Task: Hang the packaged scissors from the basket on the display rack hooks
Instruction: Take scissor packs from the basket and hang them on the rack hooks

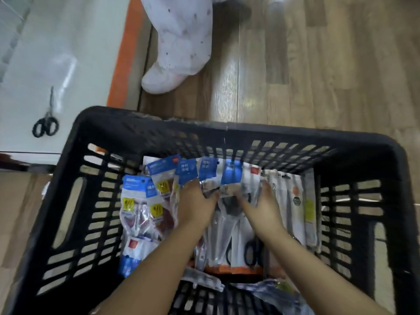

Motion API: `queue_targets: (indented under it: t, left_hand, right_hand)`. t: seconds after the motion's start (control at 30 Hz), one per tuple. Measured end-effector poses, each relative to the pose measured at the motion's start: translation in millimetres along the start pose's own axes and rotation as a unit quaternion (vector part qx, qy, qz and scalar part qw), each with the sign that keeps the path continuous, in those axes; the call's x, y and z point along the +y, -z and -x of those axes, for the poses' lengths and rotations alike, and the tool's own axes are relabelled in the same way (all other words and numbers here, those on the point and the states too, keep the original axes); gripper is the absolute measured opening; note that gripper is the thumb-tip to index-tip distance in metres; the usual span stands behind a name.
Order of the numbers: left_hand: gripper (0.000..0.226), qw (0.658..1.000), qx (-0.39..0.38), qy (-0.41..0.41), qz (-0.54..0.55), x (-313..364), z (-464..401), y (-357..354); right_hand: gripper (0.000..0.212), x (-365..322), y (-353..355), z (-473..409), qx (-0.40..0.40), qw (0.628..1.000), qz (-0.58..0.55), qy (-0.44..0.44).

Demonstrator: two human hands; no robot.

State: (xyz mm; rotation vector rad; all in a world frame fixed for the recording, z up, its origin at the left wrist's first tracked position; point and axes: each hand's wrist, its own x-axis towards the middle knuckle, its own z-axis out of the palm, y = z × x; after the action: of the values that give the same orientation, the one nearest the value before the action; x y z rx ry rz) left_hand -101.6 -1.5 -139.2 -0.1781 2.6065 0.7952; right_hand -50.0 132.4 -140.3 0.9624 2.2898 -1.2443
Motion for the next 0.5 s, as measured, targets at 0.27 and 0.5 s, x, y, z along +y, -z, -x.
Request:
queue_targets:
  t: [0.27,0.5]
  left_hand:
    - [0.028,0.988,-0.036,0.122,0.083,10,-24,-15]
    - [0.023,0.957,-0.069,0.137,0.245,20,6,0]
  right_hand:
    - [0.059,-5,-15,-31,0.025,0.994,-0.045,-0.098]
    - [0.028,0,12,-12,-0.038,0.969,-0.198,-0.141]
